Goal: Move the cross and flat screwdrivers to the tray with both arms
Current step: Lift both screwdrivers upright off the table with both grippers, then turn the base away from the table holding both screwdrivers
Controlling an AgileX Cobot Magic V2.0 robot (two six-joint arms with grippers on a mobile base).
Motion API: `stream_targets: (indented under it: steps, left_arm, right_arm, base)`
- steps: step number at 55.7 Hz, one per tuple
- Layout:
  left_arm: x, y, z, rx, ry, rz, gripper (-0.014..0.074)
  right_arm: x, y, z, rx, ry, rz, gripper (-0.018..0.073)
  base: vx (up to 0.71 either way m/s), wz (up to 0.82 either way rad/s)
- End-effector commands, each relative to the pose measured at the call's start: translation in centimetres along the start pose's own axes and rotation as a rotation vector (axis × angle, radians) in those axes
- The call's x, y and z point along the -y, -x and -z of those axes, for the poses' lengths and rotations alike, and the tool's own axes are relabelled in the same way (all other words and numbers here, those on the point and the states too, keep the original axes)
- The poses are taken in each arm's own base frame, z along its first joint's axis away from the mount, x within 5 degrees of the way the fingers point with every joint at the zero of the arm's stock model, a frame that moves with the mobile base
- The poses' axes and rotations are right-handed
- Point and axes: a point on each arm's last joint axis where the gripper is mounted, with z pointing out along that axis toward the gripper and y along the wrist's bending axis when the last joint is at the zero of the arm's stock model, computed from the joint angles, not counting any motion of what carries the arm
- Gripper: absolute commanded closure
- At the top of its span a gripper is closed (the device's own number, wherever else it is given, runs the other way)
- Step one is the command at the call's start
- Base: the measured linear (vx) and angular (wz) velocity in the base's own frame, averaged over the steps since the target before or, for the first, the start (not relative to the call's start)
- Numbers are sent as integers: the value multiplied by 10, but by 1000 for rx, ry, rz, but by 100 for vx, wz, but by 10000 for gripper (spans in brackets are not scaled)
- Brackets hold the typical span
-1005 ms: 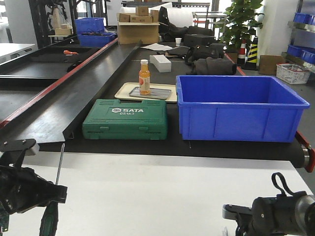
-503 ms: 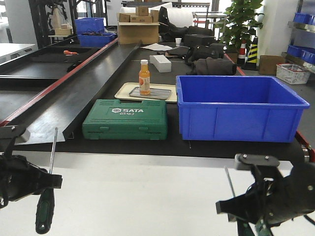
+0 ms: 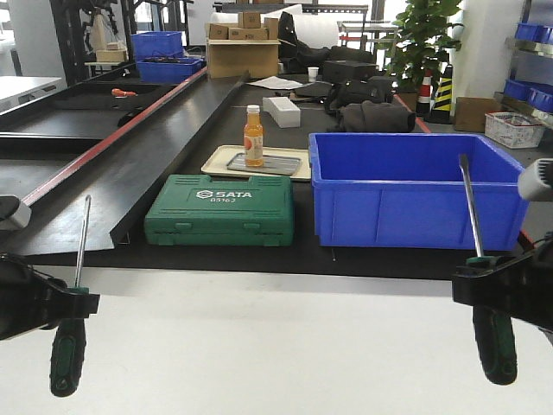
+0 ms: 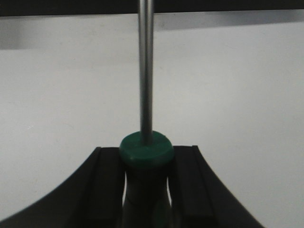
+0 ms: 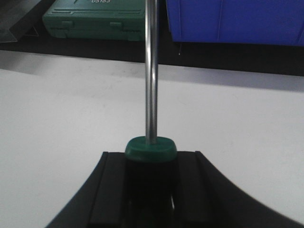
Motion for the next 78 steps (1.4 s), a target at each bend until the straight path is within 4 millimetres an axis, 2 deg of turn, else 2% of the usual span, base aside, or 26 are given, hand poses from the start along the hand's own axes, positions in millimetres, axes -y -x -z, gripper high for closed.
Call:
stream_targets:
  steps: [1,13,28,78]
  left_arm:
    - [7,16,17,119,1,8,597]
    - [8,19,21,152,-2,29,597]
    - [15,28,46,273,-2,46,597]
    - [16,27,45,262,-8,46,597]
  right_arm:
    - [-1,18,21,150,6,16,568]
    - [-1,18,21,144,8,11,568]
    - [-1,18,21,144,9,7,568]
    - [-1,16,21,121,6,6,568]
  base:
    - [0,0]
    - [0,0]
    - [0,0]
    - [0,0]
